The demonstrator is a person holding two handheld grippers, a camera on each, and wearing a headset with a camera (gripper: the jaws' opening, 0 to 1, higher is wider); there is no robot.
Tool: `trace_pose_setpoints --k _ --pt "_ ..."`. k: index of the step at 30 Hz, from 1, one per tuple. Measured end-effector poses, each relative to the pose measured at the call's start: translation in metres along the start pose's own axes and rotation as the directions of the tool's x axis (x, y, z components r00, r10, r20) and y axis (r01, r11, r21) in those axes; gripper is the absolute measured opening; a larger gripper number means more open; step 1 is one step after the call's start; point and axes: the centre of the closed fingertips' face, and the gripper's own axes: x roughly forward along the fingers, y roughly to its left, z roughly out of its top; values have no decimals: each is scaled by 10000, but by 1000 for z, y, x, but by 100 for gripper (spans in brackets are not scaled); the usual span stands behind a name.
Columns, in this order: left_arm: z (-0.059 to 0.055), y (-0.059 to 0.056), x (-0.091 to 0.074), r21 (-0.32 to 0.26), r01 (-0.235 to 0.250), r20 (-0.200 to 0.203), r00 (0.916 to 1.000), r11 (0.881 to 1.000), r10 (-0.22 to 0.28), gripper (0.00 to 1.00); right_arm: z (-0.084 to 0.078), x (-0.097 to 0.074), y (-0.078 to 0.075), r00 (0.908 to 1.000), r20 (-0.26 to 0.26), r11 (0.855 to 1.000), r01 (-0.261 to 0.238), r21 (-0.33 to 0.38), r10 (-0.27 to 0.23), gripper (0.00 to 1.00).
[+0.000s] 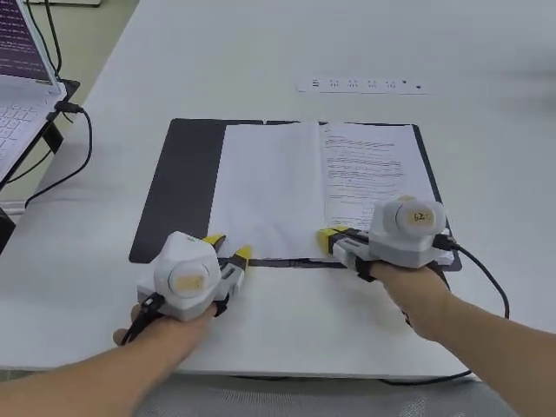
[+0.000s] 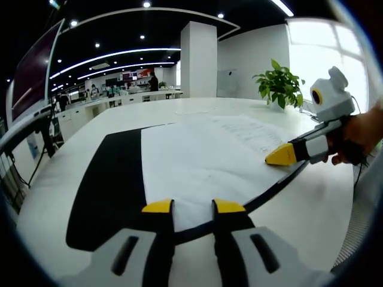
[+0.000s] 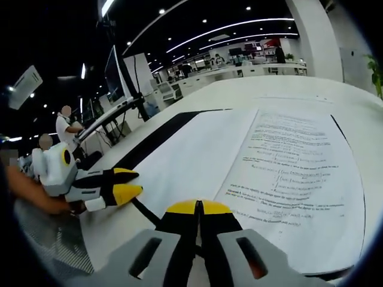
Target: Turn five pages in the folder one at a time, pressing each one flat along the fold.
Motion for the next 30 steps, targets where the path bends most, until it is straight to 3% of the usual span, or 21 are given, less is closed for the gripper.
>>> trace_pose_setpoints --k 12,18,20,21,23,25,26,27,28,30 --pt "0 0 1 -40 -19 -106 9999 10000 18 24 -17 -17 15 9991 -364 9992 -226 339 238 0" --pt "2 -1 1 -99 -131 -362 9993 9999 128 24 -19 -31 27 9951 -676 9902 -628 1249 717 0" --pt "2 -1 1 -463 -188 -491 9987 9988 165 25 -16 -39 32 9945 -635 9886 -751 1304 839 0" --pt "3 -3 1 -1198 -141 -508 9987 9927 81 27 -14 -43 39 9919 -609 9821 -1002 1595 1111 0" --pt "6 -4 1 -1785 -77 -683 9977 9839 -46 30 -8 -54 42 9919 -661 9836 -978 1517 1088 0" --pt "8 -5 0 -2409 1 -1137 9931 9706 -283 33 2 -68 49 9900 -286 9747 -1306 1813 1380 0" --pt "7 -4 -2 -2681 -86 -1573 9869 9633 -349 33 6 -77 47 9926 -268 9753 -1112 1907 1184 0" --pt "6 -4 -3 -2791 -123 -1764 9836 9602 -387 32 14 -83 46 9940 126 9759 -1088 1892 1084 0" --pt "8 -7 -7 -3210 -110 -2077 9764 9470 -590 29 18 -91 47 9932 330 9745 -1162 1922 1119 0" --pt "21 -10 -14 -3719 217 -1730 9806 9280 -923 23 28 -109 47 9920 690 9735 -1174 1960 1058 0"
